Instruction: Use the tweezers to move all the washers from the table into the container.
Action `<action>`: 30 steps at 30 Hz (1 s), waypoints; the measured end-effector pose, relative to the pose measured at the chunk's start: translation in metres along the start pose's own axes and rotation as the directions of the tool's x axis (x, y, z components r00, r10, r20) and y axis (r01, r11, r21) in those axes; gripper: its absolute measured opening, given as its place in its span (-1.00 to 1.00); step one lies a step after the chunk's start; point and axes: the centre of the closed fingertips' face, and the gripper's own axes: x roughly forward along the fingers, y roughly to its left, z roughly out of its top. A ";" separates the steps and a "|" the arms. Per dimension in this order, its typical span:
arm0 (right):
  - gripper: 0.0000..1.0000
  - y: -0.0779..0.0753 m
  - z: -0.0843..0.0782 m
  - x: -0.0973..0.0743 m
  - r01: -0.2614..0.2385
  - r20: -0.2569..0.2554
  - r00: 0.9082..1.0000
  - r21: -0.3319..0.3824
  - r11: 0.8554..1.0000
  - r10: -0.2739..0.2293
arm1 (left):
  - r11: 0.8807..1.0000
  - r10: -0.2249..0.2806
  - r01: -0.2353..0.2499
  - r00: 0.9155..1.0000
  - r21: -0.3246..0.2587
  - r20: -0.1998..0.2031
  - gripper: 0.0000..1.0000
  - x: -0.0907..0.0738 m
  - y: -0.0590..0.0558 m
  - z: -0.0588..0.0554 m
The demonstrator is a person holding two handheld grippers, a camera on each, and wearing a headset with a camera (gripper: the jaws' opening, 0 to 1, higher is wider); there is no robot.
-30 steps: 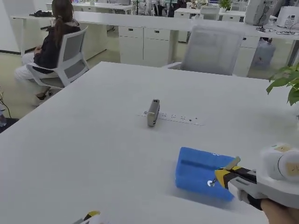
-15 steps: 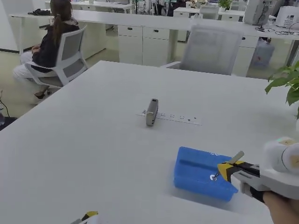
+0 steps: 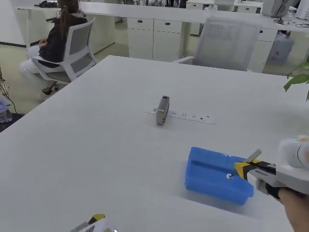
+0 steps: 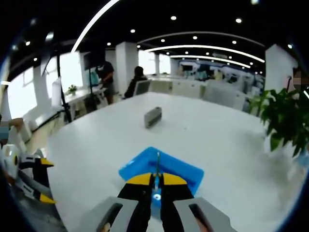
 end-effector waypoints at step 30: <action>-0.96 -0.032 -0.038 0.035 0.006 -0.086 0.996 0.032 0.999 -0.003 | 1.000 0.000 0.000 0.999 0.001 -0.048 0.37 0.005 0.001 -0.011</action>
